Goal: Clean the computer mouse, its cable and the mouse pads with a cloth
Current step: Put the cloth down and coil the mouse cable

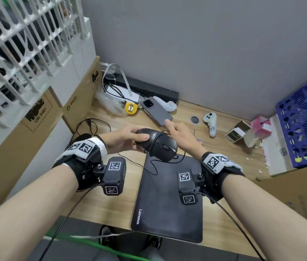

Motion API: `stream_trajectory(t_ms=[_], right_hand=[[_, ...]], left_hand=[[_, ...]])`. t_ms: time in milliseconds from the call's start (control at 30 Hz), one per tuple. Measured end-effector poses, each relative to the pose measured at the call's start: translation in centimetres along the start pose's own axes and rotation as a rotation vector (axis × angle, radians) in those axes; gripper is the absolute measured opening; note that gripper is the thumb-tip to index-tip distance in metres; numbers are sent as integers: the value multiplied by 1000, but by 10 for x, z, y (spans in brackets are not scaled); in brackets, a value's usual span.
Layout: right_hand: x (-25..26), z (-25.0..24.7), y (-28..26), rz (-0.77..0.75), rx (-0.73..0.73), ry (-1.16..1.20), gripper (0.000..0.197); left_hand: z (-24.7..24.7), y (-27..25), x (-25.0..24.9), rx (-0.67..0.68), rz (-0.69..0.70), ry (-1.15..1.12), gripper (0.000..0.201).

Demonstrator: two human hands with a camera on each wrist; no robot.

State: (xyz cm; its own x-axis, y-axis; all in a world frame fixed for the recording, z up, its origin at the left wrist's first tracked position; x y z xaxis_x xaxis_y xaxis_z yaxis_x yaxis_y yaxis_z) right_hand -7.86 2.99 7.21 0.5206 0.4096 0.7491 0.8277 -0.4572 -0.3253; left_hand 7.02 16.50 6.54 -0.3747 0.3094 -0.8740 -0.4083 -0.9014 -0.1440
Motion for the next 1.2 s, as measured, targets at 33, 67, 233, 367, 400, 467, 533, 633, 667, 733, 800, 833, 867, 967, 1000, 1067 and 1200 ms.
stream_trajectory(t_ms=[33,67,233,367,400,467,533,633,667,733,800,833,867,967,1000,1067,1200], right_hand=[[0,1,0,-31,2,7,55],[1,3,-1,-52,27,-2,47],[-2,29,-2,-12,34,55,41],[5,43,-8,48,280,78,25],[8,42,-12,49,309,93,25],[12,36,-14,45,333,122,29],[13,28,-15,43,358,112,33],[15,16,-16,10,340,156,36],[14,13,-15,7,315,180,37],[14,5,-13,15,250,187,40],[16,-3,-14,31,207,164,42],[18,-6,-15,36,193,142,44],[17,-8,-15,40,180,119,45],[14,-3,-12,36,144,116,49],[12,0,-11,37,127,148,47],[7,7,-11,26,103,250,37],[11,27,-12,82,93,249,35]], left_hand=[[1,1,-1,-12,32,-30,70],[2,2,-2,-47,73,-56,76],[-11,20,1,-442,290,-204,53],[-25,25,11,-766,180,28,40],[-26,25,14,-810,142,124,41],[-29,23,20,-873,69,339,42],[-28,21,22,-837,17,494,41],[-29,20,22,-694,-89,653,39],[-29,18,20,-652,-123,689,38],[-27,13,16,-562,-177,721,35],[-22,6,12,-464,-196,690,34],[-16,2,9,-415,-194,649,34],[-10,-1,6,-362,-187,582,32],[4,-10,3,-162,-87,284,30],[7,-12,3,-114,-36,194,34],[7,-11,5,-102,62,74,61],[2,0,6,-430,242,-46,66]])
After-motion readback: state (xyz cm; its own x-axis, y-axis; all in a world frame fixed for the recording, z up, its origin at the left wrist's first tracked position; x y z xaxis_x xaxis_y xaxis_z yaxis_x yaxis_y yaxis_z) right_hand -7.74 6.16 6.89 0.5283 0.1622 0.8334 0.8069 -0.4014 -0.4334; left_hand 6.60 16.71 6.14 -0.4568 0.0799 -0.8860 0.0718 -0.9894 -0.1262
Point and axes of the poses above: each hand's wrist, its own y-axis towards the middle knuckle, its own z-axis out of the palm, x = y × z, the point moved 1 cm from there along y, towards the middle knuckle, and after that the axes turned 14 degrees about x, right-handed, at the moved point
